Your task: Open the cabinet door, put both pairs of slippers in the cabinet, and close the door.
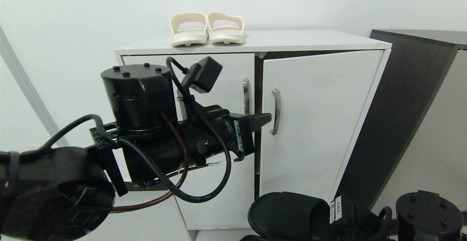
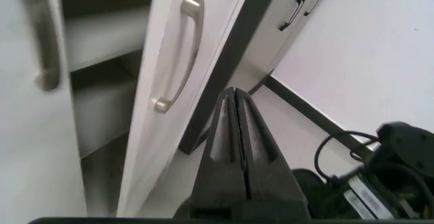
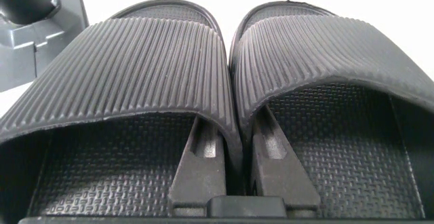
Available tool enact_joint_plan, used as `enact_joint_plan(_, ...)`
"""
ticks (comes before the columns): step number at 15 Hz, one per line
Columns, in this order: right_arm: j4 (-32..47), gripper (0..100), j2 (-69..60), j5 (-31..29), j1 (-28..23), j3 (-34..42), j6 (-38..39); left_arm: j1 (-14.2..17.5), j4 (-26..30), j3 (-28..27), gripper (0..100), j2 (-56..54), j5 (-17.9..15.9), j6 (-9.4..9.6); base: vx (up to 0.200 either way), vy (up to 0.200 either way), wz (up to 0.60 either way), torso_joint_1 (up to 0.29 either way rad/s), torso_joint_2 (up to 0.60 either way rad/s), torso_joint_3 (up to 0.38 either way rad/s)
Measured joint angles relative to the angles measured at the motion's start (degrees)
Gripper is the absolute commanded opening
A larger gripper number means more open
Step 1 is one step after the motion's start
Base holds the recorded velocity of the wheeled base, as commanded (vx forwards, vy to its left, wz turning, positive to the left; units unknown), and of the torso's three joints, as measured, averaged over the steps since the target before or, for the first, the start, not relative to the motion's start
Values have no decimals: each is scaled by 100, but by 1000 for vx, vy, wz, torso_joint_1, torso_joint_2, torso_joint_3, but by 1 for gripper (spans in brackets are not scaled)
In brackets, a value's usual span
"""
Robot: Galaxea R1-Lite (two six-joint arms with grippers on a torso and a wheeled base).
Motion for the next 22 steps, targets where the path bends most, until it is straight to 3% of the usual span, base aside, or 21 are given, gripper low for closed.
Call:
enact_joint_plan(4,-6,0,0,0,0,1,-10,414,-57,7,0,-32,-169,-41,0,0,0,0,0,0)
enact_joint_plan(9,-6,0,2,0,5,1,-10,708,-52,-428,0,325,-187,-277,0,0,0,0,0,0)
enact_joint_plan(22,-6,0,9,-11,0,-7,-60,916,-96,-1776,0,1575,-187,-301,0,0,0,0,0,0)
